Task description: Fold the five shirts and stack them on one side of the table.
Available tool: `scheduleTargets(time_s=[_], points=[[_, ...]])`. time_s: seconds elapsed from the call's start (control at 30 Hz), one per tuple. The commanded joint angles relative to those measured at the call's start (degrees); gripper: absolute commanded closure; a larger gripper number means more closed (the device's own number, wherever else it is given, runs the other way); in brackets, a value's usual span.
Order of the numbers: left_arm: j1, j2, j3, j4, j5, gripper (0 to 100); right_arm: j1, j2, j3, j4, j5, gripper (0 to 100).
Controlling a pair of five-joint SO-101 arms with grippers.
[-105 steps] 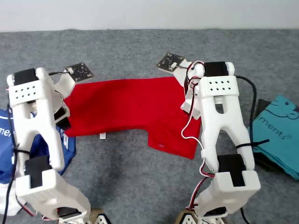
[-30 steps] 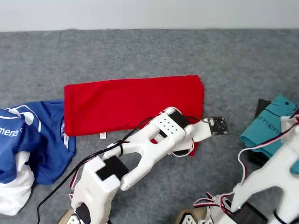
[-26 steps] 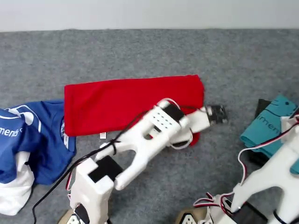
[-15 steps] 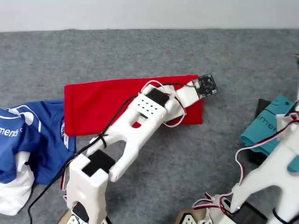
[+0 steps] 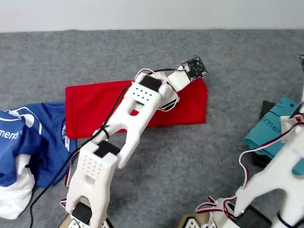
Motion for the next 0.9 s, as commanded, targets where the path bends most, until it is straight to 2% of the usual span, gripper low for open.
scheduleTargets(time_s=[0.0,0.2,0.37,0.43,0.53,0.67,0.87], points=[[-0.7,0.8,-7.1,4.9,0.5,82,-0.8,-1.7,-0.2,2.1,-0.7,98.3],[0.5,1.1,-18.6,17.3,0.5,84,-0.6,-1.9,-0.2,2.1,-0.7,98.3],[4.8,1.7,-26.2,28.4,0.4,86,-0.6,-1.9,-0.2,2.1,-0.7,98.3],[5.8,1.7,-27.8,30.3,0.5,86,-0.6,-1.9,-0.2,2.1,-0.7,98.3],[5.2,1.8,-28.9,28.7,0.9,86,-0.6,-2.0,-0.2,2.2,-0.7,98.3],[1.8,1.8,-26.5,20.1,3.0,89,-0.6,-2.0,-0.2,2.2,-0.7,98.3],[-0.2,1.8,-16.1,12.0,1.9,90,-0.6,-2.0,-0.2,2.2,-0.6,98.3]])
